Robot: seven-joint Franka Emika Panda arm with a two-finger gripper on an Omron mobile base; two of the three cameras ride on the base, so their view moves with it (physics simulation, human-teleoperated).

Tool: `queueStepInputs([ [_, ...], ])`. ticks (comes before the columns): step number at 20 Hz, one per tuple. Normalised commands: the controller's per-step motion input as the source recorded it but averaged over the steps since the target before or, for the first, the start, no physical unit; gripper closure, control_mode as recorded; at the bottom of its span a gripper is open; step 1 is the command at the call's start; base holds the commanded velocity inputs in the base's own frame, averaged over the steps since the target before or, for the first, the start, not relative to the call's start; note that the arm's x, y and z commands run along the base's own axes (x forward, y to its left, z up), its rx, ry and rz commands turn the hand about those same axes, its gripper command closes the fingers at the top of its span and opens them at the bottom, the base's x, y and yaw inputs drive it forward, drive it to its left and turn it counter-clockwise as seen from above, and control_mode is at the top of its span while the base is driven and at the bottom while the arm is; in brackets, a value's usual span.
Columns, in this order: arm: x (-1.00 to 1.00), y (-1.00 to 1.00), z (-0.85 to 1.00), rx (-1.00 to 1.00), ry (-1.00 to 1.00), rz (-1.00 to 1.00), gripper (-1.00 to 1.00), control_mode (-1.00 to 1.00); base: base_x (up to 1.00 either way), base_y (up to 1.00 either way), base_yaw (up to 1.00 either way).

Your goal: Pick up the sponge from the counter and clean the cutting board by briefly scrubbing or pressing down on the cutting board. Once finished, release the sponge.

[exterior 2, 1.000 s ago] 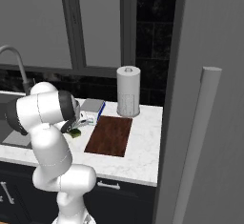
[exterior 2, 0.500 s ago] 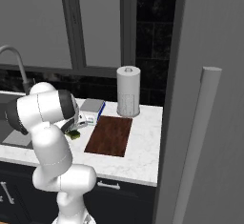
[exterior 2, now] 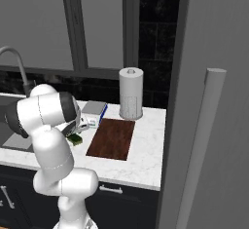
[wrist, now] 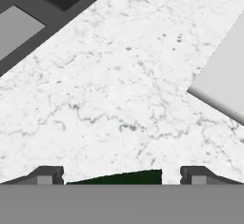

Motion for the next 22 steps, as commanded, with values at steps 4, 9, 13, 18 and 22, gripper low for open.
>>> queueStepInputs([
  [4,-0.22,0.00,0.37,0.00,0.00,0.00,-1.00,-1.00,0.00,0.00,0.00],
  [9,-0.31,0.00,0.70,0.00,0.00,0.00,-1.00,-1.00,0.00,0.00,0.00],
  [13,-0.16,0.00,0.80,0.00,0.00,0.00,-1.00,-1.00,0.00,0.00,0.00],
  [18,0.00,0.00,0.98,0.00,0.02,0.00,-1.00,-1.00,0.00,0.00,0.00],
  [22,0.00,0.05,0.99,0.00,0.26,-0.04,-1.00,-1.00,0.00,0.00,0.00],
])
